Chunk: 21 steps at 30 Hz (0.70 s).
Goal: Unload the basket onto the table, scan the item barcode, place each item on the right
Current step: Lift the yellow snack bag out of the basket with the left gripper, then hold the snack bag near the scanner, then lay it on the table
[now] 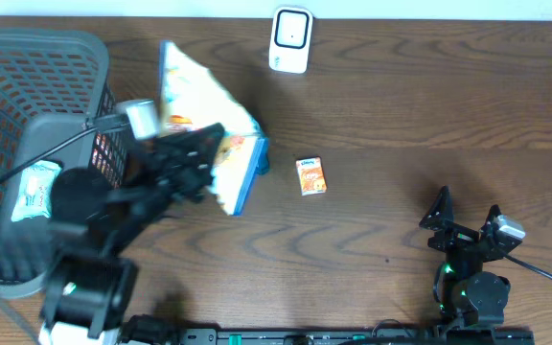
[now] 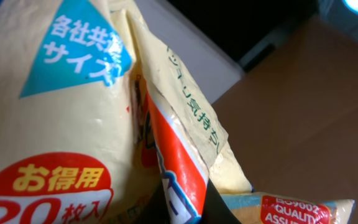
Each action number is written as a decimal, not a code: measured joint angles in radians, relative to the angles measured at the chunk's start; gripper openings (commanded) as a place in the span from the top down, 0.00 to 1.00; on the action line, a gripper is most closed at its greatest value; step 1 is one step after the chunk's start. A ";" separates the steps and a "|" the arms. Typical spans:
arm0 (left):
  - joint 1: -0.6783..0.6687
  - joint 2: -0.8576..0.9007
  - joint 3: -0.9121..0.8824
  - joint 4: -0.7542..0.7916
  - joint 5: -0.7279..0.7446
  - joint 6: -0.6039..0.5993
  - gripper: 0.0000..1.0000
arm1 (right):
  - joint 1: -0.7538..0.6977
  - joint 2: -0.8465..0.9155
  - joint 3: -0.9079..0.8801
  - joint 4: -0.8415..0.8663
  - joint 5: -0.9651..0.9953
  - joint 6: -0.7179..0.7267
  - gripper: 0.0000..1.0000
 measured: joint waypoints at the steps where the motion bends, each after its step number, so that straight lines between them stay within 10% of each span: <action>1: -0.071 0.035 0.000 0.017 -0.037 0.007 0.93 | 0.000 0.000 0.000 0.000 0.000 0.000 0.01; 10: -0.502 0.437 0.000 0.206 -0.354 0.087 0.93 | 0.000 0.000 0.000 0.000 0.000 0.000 0.01; 21: -0.695 0.910 -0.001 0.487 -0.650 0.109 0.93 | 0.000 0.000 0.000 0.000 0.000 0.000 0.01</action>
